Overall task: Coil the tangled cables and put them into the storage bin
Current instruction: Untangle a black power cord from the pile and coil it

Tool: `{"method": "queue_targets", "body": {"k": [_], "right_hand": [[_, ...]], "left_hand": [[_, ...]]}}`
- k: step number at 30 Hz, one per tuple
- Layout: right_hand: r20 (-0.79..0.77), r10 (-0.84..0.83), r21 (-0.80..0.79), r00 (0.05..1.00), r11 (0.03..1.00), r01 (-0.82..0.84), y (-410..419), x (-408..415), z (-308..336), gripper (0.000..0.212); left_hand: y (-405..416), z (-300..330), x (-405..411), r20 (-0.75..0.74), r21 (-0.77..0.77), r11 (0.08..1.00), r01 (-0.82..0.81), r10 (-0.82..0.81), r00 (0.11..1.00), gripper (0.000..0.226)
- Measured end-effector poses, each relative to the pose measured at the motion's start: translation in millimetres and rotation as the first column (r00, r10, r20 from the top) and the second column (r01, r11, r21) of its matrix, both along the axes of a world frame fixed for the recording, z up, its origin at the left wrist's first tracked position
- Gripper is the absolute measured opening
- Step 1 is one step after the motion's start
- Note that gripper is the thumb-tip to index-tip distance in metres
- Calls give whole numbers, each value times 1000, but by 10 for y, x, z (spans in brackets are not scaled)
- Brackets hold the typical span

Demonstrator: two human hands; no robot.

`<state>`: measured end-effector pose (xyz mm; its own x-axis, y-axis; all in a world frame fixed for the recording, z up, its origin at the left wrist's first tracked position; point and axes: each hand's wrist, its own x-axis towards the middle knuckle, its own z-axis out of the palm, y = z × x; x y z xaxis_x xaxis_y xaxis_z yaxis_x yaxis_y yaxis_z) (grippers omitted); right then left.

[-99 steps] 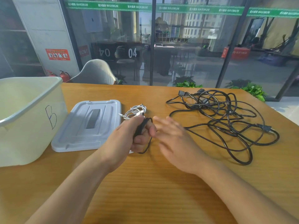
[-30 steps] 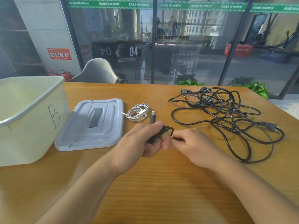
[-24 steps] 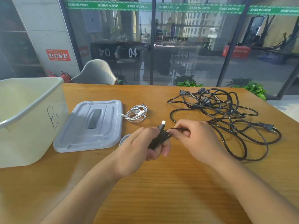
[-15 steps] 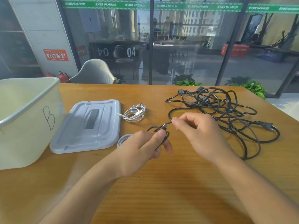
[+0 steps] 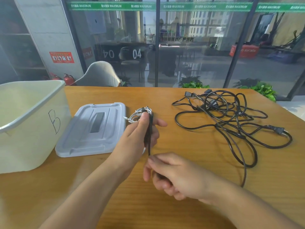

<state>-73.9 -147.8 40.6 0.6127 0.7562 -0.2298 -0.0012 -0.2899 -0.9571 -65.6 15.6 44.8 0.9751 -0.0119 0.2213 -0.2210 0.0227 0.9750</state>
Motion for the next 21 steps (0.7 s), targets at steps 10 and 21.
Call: {"method": "queue_targets", "body": {"k": [10,21], "right_hand": [[565,7,-202,825,971,130,-114,316,-131,62],[900,-244,-35,360,785,619,-557,578,106,36]], "left_hand": [[-7,85,-107,-61,-53,935,351,-354,933,57],[-51,40,-155,-143,475,803,361,-335,931,64]]}}
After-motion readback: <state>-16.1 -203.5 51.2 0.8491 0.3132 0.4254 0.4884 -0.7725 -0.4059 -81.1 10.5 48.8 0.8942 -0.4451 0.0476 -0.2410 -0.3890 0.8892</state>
